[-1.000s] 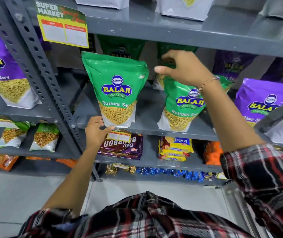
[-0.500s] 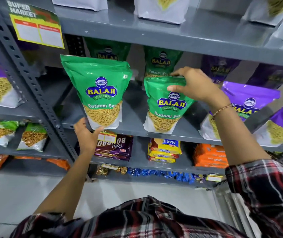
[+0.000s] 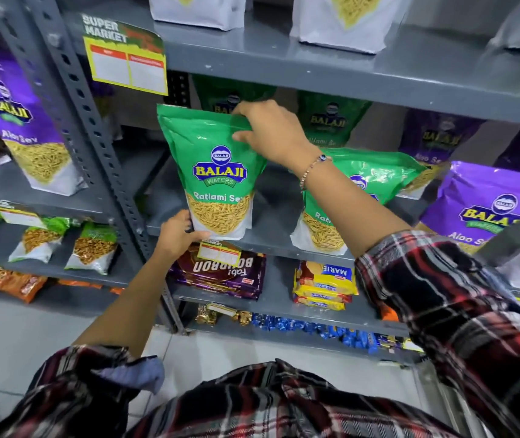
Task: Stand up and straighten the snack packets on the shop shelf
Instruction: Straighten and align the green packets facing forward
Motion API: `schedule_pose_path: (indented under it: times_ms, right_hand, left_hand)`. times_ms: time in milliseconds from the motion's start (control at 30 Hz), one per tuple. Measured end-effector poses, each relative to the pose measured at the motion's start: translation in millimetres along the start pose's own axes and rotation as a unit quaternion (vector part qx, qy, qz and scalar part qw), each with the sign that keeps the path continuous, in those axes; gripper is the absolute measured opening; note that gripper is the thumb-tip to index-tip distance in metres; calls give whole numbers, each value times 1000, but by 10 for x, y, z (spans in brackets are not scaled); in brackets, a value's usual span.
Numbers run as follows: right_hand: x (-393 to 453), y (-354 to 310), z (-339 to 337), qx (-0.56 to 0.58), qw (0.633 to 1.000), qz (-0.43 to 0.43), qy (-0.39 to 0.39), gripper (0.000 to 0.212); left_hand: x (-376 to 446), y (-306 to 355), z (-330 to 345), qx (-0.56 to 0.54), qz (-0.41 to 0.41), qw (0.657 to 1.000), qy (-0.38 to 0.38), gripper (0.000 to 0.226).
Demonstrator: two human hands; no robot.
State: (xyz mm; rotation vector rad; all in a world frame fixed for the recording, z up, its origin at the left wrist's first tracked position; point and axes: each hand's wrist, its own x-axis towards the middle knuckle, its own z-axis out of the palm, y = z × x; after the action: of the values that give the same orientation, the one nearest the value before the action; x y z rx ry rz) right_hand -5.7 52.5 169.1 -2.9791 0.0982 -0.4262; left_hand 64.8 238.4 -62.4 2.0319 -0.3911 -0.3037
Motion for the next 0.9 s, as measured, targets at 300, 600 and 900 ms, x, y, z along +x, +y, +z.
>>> schedule_pose_path:
  times_ms: [300,600,900]
  right_hand:
    - [213,-186,83,63,993,69,66,21]
    - [277,-213,76,82,993,77,44,25]
    - [229,-145,54,80,994,66,28,30]
  left_hand:
    - [354,-87,-260,-6,15,998,-67,48]
    - [372,-203,-246,4,15,999,-43,54]
    - [331,-227,-207,18,6,998,-54,66]
